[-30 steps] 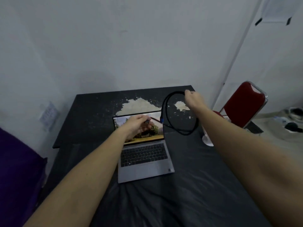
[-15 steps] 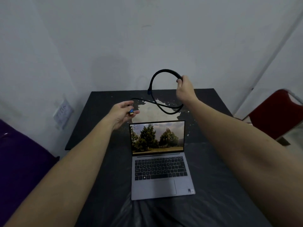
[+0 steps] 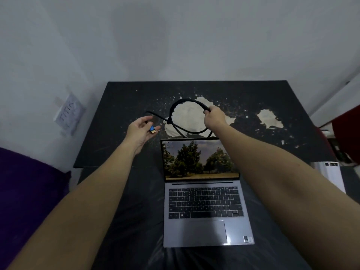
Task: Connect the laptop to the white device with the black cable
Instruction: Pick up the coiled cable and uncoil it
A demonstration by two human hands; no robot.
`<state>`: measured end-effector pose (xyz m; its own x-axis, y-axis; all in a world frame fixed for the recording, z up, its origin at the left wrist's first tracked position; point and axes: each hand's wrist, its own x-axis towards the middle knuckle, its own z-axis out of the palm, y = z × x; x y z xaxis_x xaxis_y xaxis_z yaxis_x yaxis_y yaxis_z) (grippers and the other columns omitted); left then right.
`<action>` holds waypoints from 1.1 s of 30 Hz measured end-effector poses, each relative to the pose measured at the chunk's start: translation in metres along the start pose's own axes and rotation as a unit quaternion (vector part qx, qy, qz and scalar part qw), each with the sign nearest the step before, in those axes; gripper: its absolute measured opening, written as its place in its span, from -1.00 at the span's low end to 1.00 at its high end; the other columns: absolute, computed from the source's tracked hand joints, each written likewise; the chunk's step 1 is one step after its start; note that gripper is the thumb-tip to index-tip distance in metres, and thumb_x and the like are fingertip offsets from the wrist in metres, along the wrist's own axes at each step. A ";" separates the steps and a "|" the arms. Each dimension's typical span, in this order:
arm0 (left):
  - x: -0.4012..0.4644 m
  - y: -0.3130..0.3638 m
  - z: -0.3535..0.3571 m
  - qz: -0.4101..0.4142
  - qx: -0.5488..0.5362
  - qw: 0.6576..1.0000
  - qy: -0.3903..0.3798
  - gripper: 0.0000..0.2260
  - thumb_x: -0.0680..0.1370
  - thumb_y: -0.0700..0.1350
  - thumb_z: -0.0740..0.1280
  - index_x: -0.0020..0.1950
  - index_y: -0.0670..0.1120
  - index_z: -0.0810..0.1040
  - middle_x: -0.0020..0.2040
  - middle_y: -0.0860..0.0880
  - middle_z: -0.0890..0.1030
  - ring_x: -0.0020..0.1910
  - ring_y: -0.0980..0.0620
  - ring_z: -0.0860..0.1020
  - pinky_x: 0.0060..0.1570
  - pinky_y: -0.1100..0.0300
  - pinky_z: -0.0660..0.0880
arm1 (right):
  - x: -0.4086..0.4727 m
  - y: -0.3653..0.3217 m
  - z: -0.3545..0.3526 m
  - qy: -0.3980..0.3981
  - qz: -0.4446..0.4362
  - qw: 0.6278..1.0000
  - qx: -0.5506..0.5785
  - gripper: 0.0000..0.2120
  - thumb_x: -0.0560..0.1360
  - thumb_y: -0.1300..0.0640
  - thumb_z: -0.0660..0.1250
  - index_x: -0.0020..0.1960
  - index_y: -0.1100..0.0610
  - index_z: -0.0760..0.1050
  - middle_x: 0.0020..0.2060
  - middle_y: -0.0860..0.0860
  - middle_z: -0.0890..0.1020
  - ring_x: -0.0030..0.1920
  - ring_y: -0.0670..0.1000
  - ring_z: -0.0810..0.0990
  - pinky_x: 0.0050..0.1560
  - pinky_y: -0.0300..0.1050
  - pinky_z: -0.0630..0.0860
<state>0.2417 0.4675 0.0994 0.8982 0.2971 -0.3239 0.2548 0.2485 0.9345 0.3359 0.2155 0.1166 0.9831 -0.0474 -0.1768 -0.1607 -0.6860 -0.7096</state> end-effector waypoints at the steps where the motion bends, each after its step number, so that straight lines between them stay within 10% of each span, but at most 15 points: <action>1: 0.004 -0.007 -0.003 0.001 0.004 1.000 0.003 -0.83 0.61 -0.33 0.24 0.14 -0.16 0.55 0.21 -0.21 0.50 -0.02 -0.08 0.68 -0.15 0.20 0.61 | 0.003 0.001 0.006 -0.004 0.004 1.000 -0.007 -0.74 0.67 0.16 0.15 0.21 0.26 0.54 0.09 0.22 0.61 -0.07 0.14 0.51 -0.15 -0.06 0.37; 11: 0.012 -0.029 -0.035 0.023 0.219 0.975 -0.011 -0.75 0.59 -0.09 0.33 0.27 -0.02 0.56 0.11 -0.01 0.64 -0.04 0.15 0.65 0.08 0.21 0.53 | 0.004 0.000 0.030 -0.027 0.052 0.996 -0.063 -0.61 0.63 0.13 0.16 0.44 0.17 0.36 0.39 0.19 0.41 0.36 0.23 0.39 0.30 0.13 0.44; 15: 0.002 -0.022 -0.056 0.013 0.415 0.905 -0.095 -0.60 0.57 -0.10 0.36 0.40 0.03 0.43 0.11 0.06 0.59 0.07 0.10 0.55 0.10 0.18 0.41 | -0.010 -0.007 0.025 -0.025 0.029 0.998 -0.056 -0.57 0.62 0.13 0.13 0.47 0.15 0.33 0.42 0.18 0.38 0.40 0.22 0.35 0.35 0.12 0.38; 23: -0.039 -0.020 -0.076 0.154 0.709 0.681 -0.101 -0.81 0.63 -0.04 0.25 0.04 -0.14 0.53 -0.09 -0.13 0.48 -0.09 -0.13 0.47 -0.10 -0.04 0.44 | -0.071 -0.016 0.014 -0.017 -0.081 0.996 -0.013 -0.61 0.62 0.16 0.13 0.44 0.16 0.37 0.37 0.16 0.43 0.37 0.18 0.38 0.36 0.15 0.38; 33: -0.119 -0.045 -0.079 0.153 0.701 0.654 -0.239 -0.83 0.65 0.03 0.15 -0.06 -0.02 0.41 -0.12 -0.02 0.54 -0.13 -0.07 0.52 -0.06 -0.02 0.41 | -0.175 0.068 0.019 -0.020 -0.204 0.977 -0.062 -0.75 0.61 0.20 0.16 0.25 0.17 0.48 0.14 0.12 0.51 0.20 0.13 0.40 0.21 0.03 0.41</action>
<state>0.0950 0.4943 0.0845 0.9079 -0.2706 -0.3202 -0.1867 -0.9448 0.2693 0.1510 0.1909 0.0867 0.9587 0.2742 0.0751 0.2574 -0.7251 -0.6388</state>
